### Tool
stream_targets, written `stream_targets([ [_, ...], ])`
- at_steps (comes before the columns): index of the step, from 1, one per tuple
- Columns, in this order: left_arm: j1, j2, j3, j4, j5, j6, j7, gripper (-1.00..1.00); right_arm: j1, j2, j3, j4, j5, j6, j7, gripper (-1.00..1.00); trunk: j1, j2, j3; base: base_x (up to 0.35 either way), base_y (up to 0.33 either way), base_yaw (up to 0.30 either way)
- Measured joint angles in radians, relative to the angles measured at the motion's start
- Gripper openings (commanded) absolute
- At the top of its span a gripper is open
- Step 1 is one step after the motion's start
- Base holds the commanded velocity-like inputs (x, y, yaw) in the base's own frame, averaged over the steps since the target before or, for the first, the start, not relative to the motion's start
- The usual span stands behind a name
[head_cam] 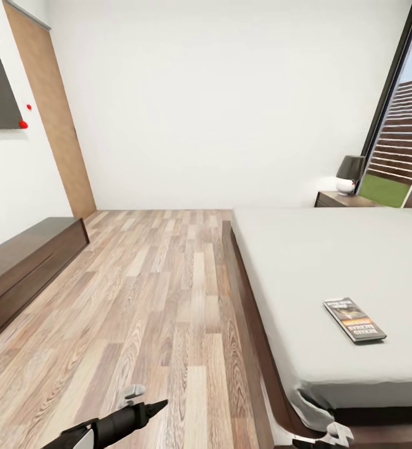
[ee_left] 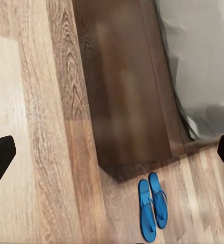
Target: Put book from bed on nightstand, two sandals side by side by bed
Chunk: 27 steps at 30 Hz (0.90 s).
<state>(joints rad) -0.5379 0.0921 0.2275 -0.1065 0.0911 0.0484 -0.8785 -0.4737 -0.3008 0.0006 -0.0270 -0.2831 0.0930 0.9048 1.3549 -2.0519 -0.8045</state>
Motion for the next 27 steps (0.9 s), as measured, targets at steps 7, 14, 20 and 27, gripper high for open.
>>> stream_targets([
  [7,0.003,-0.031,-0.003,0.032,-0.01,-0.007,0.079,1.0,0.002,0.002,0.002,0.047,0.003,0.0,-0.001,1.0,-0.027,0.049,0.022,0.0,0.0,0.0],
  [14,0.022,-0.04,-0.003,0.077,-0.063,-0.091,0.154,1.0,0.004,0.003,-0.002,0.095,0.003,0.0,-0.001,1.0,-0.054,0.098,0.044,0.0,0.0,0.0],
  [20,0.077,-0.042,-0.005,0.085,-0.086,-0.129,0.2,1.0,0.008,0.022,-0.002,0.104,0.003,0.0,-0.002,1.0,-0.077,0.14,0.063,0.0,0.0,0.0],
  [27,0.098,-0.052,-0.005,0.086,-0.092,-0.139,0.212,1.0,0.01,0.06,-0.002,0.107,0.003,0.0,-0.002,1.0,-0.104,0.189,0.085,0.0,0.0,0.0],
])
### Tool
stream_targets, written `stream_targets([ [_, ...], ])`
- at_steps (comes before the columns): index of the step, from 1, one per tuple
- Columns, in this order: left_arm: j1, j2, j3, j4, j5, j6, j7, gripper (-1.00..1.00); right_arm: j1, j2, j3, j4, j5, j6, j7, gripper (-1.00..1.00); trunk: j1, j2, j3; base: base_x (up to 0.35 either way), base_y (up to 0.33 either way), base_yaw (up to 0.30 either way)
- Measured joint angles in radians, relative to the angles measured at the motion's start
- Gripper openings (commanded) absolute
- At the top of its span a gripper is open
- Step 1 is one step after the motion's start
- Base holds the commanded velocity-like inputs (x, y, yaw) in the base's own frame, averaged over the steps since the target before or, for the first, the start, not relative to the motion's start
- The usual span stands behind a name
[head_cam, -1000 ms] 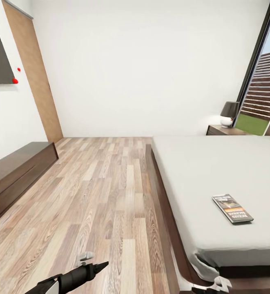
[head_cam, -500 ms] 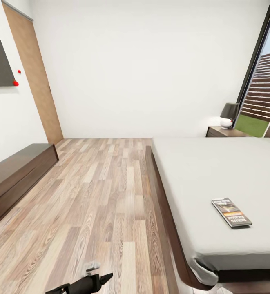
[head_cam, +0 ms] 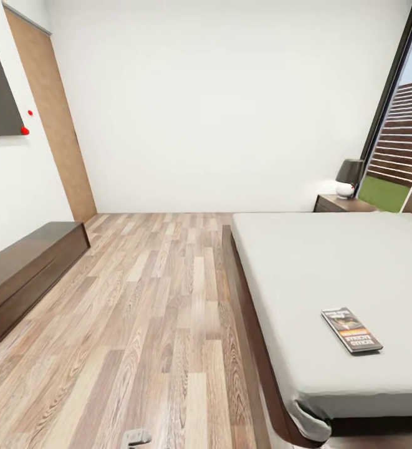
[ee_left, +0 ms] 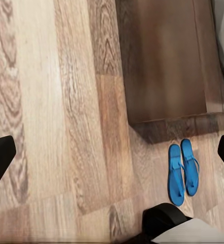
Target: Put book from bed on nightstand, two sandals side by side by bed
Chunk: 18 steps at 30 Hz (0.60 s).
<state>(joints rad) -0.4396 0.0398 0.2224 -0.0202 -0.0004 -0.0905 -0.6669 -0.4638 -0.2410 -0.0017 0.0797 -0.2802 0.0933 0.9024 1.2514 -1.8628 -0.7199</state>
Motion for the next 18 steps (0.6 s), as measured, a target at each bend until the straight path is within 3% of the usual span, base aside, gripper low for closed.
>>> stream_targets([
  [4,0.004,-0.003,0.001,-0.001,-0.002,-0.002,0.001,1.0,0.0,0.017,0.0,-0.001,0.0,0.001,0.0,1.0,0.0,0.0,0.0,0.0,0.0,0.0],
  [18,0.005,-0.003,0.001,-0.001,-0.002,-0.002,0.002,1.0,0.001,0.022,0.0,0.002,0.008,0.015,0.001,1.0,0.0,0.0,0.0,0.0,0.0,0.0],
])
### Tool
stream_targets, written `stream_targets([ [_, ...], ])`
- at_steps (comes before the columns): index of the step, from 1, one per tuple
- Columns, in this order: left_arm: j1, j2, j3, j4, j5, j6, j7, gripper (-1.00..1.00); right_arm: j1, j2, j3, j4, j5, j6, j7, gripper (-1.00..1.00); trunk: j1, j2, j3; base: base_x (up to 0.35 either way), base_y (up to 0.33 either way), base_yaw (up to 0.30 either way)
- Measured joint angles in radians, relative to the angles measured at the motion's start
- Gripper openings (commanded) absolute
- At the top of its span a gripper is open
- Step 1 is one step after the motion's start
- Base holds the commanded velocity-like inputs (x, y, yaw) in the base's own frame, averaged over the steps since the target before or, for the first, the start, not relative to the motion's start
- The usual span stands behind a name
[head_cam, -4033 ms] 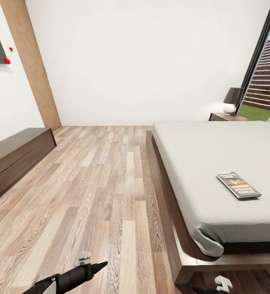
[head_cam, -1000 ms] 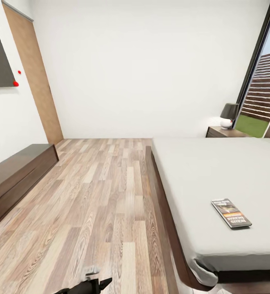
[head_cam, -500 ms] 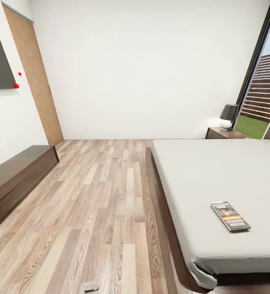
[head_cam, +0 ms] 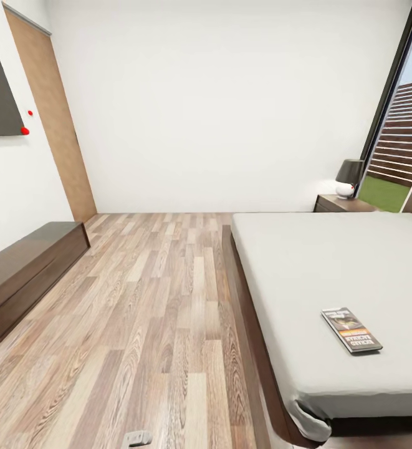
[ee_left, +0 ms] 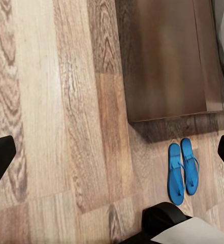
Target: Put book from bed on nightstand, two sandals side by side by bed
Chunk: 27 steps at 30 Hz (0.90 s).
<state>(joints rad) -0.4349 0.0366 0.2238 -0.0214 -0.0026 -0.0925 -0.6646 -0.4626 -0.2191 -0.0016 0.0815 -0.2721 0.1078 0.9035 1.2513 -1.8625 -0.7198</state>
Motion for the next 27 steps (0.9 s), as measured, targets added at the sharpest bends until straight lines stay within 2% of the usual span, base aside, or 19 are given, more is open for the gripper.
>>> stream_targets([
  [4,0.0,0.0,0.0,0.0,-0.001,0.0,0.0,1.0,0.0,-0.001,0.0,0.0,0.05,0.003,0.001,1.0,0.0,0.0,0.0,0.0,0.0,0.0],
  [9,0.0,0.0,0.0,0.0,-0.001,0.0,0.0,1.0,0.001,0.0,0.0,0.001,0.086,0.004,0.002,1.0,0.0,0.0,0.0,0.0,0.0,0.0],
  [15,0.0,0.0,0.0,0.0,0.0,0.0,0.0,1.0,0.001,-0.001,0.0,-0.001,0.099,0.003,-0.011,1.0,0.0,0.0,0.0,0.0,0.0,0.0],
  [27,0.0,0.0,0.0,0.0,0.0,0.0,0.0,1.0,0.001,0.0,0.002,-0.01,0.099,-0.014,-0.031,1.0,0.0,0.0,0.0,0.0,0.0,0.0],
])
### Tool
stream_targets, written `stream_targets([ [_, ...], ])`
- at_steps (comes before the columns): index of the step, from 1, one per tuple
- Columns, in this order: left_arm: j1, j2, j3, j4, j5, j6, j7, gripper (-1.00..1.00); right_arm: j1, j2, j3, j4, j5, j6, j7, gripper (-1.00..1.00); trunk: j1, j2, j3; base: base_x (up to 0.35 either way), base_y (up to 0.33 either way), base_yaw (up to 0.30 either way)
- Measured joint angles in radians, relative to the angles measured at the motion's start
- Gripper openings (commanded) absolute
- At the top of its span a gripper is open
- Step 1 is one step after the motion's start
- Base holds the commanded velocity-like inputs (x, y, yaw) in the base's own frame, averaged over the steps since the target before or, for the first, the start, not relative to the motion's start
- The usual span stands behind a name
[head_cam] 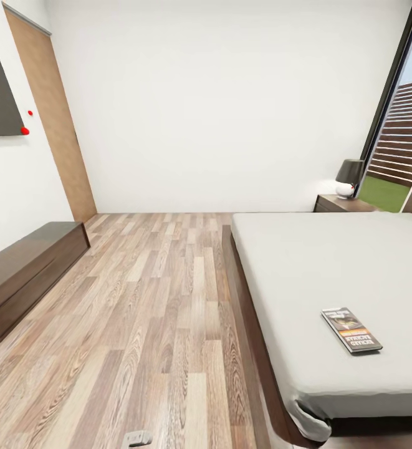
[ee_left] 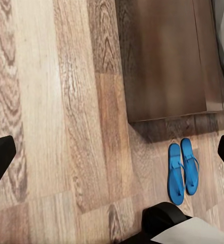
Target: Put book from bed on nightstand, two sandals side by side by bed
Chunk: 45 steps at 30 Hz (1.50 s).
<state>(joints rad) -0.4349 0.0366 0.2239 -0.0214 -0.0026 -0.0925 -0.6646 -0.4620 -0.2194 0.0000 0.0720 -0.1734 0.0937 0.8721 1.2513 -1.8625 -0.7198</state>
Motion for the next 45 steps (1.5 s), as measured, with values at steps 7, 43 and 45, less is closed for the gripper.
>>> stream_targets([
  [7,0.0,0.0,0.0,0.0,0.0,0.0,0.0,1.0,0.0,0.001,0.001,-0.002,0.0,0.0,0.0,1.0,0.0,0.0,0.0,0.0,0.0,0.0],
  [43,0.0,0.0,0.0,0.0,0.0,0.0,0.0,1.0,0.0,0.0,-0.002,0.006,-0.001,0.001,0.003,1.0,0.0,0.0,0.0,0.0,0.0,0.107],
  [45,0.0,0.0,0.0,0.0,0.0,0.0,0.0,1.0,0.0,-0.001,-0.002,0.006,-0.001,0.001,0.003,1.0,0.0,0.0,0.0,0.0,0.0,0.288],
])
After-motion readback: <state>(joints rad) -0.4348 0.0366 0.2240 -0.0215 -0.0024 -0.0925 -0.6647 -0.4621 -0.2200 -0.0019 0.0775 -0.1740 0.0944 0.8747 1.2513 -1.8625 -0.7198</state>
